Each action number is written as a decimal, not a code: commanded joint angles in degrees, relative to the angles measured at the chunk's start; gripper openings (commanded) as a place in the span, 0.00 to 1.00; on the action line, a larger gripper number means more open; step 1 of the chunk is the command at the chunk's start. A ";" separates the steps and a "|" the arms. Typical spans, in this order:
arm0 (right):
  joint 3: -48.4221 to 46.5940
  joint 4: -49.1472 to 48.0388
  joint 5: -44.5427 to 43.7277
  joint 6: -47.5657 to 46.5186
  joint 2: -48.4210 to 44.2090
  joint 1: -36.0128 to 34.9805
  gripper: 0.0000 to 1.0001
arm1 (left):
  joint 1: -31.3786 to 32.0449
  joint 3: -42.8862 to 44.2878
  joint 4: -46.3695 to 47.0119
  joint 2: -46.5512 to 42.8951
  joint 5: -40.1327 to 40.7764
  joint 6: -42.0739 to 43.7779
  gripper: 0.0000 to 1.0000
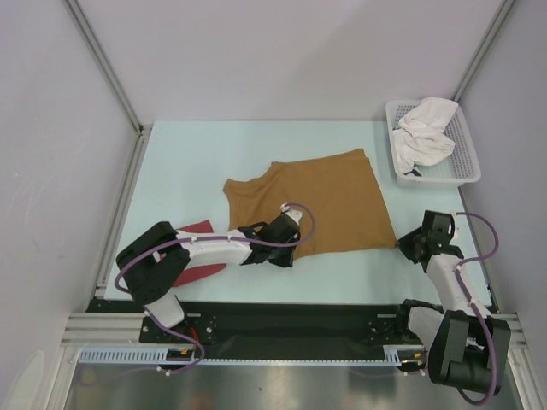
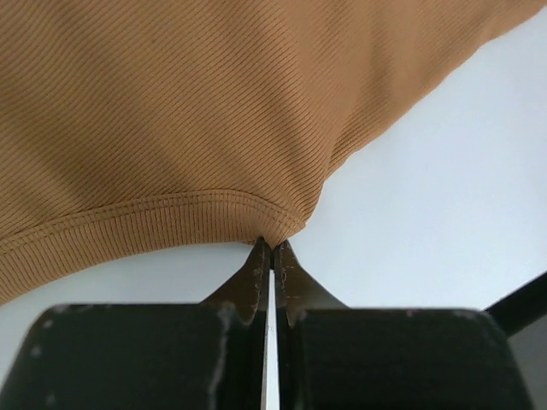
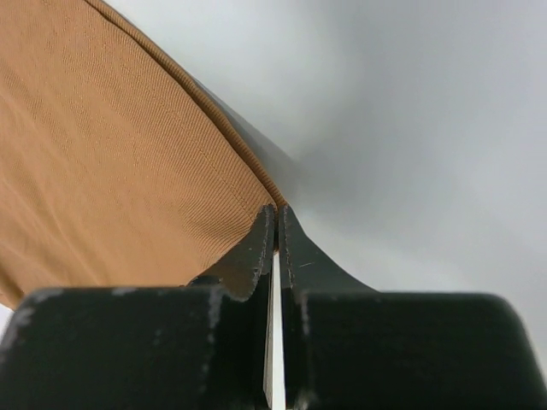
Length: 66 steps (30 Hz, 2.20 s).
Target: Fold and stack the tank tops
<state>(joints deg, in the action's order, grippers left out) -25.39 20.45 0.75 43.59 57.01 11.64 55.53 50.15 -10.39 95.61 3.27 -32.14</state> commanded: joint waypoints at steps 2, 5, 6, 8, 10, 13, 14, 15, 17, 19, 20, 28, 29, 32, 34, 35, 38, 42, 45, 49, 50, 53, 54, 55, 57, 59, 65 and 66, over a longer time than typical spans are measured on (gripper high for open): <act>-0.80 4.24 -3.91 -1.85 -3.13 0.40 0.00 | 2.74 -4.09 1.25 -3.67 -2.82 -3.89 0.00; -1.50 5.74 -5.50 -2.55 -3.66 0.75 0.00 | 2.83 -5.15 1.43 -5.34 -4.50 -5.74 0.00; -1.68 6.01 -5.59 -2.64 -3.49 0.93 0.00 | 2.92 -5.93 1.34 -6.05 -4.41 -6.09 0.00; -2.30 6.62 -5.59 -3.16 -3.31 1.19 0.00 | 2.92 -6.55 0.99 -8.15 -4.32 -6.71 0.00; -2.74 7.32 -6.20 -3.69 -2.70 1.37 0.00 | 2.92 -7.08 -0.41 -10.17 -3.62 -6.79 0.00; -2.91 7.33 -6.73 -4.39 -2.08 1.81 0.00 | 2.92 -7.26 -2.52 -12.11 -3.36 -6.62 0.01; -3.00 7.33 -6.64 -4.48 -1.82 1.98 0.00 | 2.92 -7.26 -2.87 -12.38 -3.44 -6.62 0.00; -3.09 7.33 -6.38 -4.66 -1.73 2.33 0.00 | 2.83 -7.26 -2.88 -12.47 -3.44 -6.53 0.00; -3.44 7.24 -5.33 -4.83 -1.56 2.51 0.00 | 2.92 -7.26 -2.53 -12.47 -4.06 -6.62 0.00; -4.23 7.41 -4.28 -4.75 -1.90 2.51 0.00 | 2.92 -7.17 -1.39 -12.38 -5.11 -6.79 0.00; -4.41 7.24 -4.01 -4.57 -2.08 2.51 0.00 | 2.83 -6.48 -1.21 -12.29 -5.20 -6.79 0.00; -7.91 4.08 -1.98 -4.31 -1.21 2.51 0.01 | 1.78 0.47 -6.13 -9.32 -3.44 -5.39 0.00; -8.45 3.81 -1.98 -4.31 -0.59 2.51 0.00 | 1.43 1.52 -6.65 -8.78 -3.44 -5.21 0.00; -11.25 2.93 -1.28 -4.83 2.66 2.51 0.00 | 0.11 2.23 -6.57 -7.72 -3.53 -4.60 0.00; -12.75 2.50 -1.28 -4.92 5.47 2.25 0.00 | -0.68 2.49 -6.39 -7.72 -3.53 -4.16 0.00; -13.45 2.23 0.20 -4.92 6.35 2.07 0.00 | -0.86 2.58 -6.48 -7.81 -3.53 -4.07 0.00; -15.57 1.44 -0.40 -4.84 9.16 0.76 0.00 | -2.09 2.50 -6.66 -8.34 -3.53 -3.63 0.00; -17.32 0.65 -2.94 -3.34 11.71 -1.87 0.00 | -3.84 2.76 -6.66 -7.99 -4.23 -2.58 0.00; -18.47 0.21 -4.44 -2.11 13.56 -2.93 0.00 | -4.99 3.55 -6.83 -7.28 -4.50 -2.05 0.00; -20.84 -0.23 -5.85 -1.49 16.46 -3.81 0.00 | -6.83 4.78 -7.27 -6.67 -4.15 -0.82 0.00; -21.54 -0.41 -5.85 -1.41 17.51 -4.25 0.00 | -7.10 5.13 -7.36 -6.58 -4.23 -0.64 0.00; -22.77 -0.67 -6.38 -0.88 19.45 -5.22 0.00 | -8.59 5.75 -7.45 -6.05 -4.50 0.23 0.00; -23.04 -0.93 -6.47 -0.70 20.67 -5.48 0.00 | -9.20 6.36 -7.71 -5.70 -4.59 0.67 0.00; -23.21 -1.11 -6.73 -0.44 21.03 -5.83 0.00 | -9.38 6.71 -7.80 -4.83 -4.67 0.94 0.00; -23.74 -1.99 -6.99 -0.35 22.52 -6.80 0.00 | -9.91 7.94 -8.24 -3.86 -4.50 1.47 0.00; -24.36 -2.25 -7.87 -0.09 23.49 -7.51 0.00 | -10.09 8.38 -8.07 -2.54 -4.59 1.64 0.00; -26.82 -2.34 -11.74 1.05 26.39 -9.62 0.00 | -11.67 10.14 -7.71 -0.43 -4.67 2.08 0.00; -27.17 -2.43 -12.26 1.14 26.83 -9.79 0.00 | -11.93 10.49 -7.63 -0.25 -4.67 2.26 0.00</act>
<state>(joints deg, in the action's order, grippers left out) -49.63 19.97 -7.57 43.53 82.81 2.44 44.84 57.80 -18.09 94.91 -0.86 -31.44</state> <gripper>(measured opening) 0.017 0.011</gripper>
